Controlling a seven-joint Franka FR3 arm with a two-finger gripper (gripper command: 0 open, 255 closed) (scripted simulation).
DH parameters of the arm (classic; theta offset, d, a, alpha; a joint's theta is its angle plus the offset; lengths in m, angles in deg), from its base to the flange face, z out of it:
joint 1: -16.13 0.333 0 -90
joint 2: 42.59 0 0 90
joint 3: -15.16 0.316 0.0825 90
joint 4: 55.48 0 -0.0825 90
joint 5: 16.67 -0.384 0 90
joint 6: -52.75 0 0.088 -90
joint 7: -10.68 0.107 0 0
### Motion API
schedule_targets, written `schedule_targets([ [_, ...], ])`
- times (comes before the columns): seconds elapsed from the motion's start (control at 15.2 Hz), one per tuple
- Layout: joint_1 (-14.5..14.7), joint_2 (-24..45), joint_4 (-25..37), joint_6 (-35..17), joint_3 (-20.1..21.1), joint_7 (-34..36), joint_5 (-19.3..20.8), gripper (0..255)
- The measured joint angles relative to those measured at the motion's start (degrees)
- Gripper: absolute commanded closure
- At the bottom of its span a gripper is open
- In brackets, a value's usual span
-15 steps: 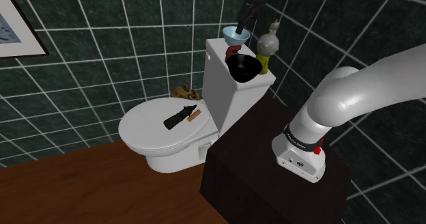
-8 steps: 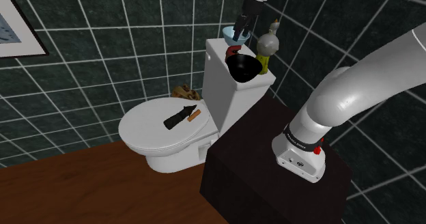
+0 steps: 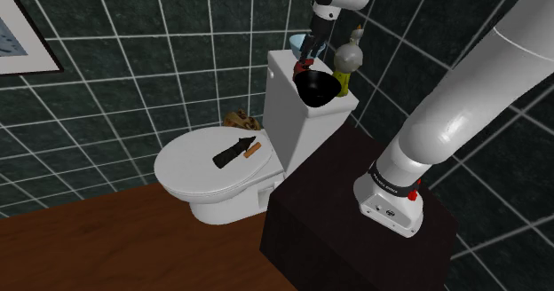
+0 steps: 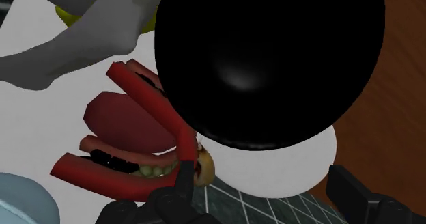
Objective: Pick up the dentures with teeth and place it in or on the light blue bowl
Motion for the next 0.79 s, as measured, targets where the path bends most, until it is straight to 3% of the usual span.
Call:
schedule_targets([
  [0.33, -1.18, 10.92, 5.78, -3.34, -1.81, -7.3, -5.66, 0],
  [0.79, -1.9, 16.39, 7.56, -7.66, -1.21, -10.76, -9.71, 0],
])
